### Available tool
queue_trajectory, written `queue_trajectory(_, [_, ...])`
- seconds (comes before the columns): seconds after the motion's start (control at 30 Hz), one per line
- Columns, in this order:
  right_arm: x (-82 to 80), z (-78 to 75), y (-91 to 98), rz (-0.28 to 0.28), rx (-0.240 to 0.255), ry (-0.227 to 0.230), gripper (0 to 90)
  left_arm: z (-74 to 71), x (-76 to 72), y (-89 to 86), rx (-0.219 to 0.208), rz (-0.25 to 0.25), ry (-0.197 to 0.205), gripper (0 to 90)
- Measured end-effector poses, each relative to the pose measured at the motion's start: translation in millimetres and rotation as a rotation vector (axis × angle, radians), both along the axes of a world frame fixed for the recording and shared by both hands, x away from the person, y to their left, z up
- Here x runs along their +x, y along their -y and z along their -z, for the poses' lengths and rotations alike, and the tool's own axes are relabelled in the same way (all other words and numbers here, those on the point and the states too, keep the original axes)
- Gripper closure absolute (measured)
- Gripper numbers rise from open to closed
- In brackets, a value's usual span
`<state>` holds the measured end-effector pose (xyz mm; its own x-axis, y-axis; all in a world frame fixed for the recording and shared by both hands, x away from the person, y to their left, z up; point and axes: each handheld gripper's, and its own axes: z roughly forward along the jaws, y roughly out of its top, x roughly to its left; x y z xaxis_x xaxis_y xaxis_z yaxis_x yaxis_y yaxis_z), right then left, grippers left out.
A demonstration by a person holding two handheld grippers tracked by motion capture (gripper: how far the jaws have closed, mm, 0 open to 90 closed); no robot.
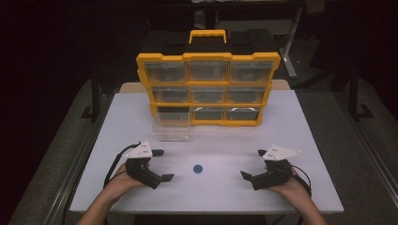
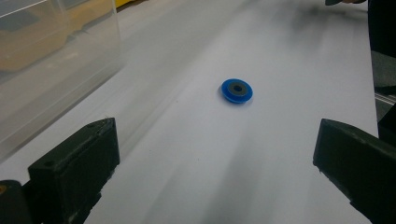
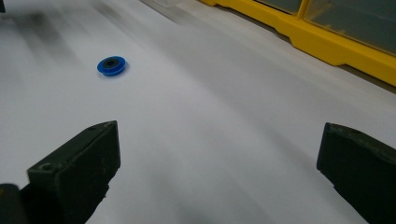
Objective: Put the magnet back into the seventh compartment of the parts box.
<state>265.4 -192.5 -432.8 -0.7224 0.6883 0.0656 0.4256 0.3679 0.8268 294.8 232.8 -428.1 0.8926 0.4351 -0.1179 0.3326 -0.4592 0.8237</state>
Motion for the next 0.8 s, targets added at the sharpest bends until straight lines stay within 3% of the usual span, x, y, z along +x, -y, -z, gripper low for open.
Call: queue_trajectory(0.8, [-0.1,0.0,-0.2,-0.002,0.0,0.0,0.0,-2.0,9.0,15.9,0.001,0.034,-0.008,0.1])
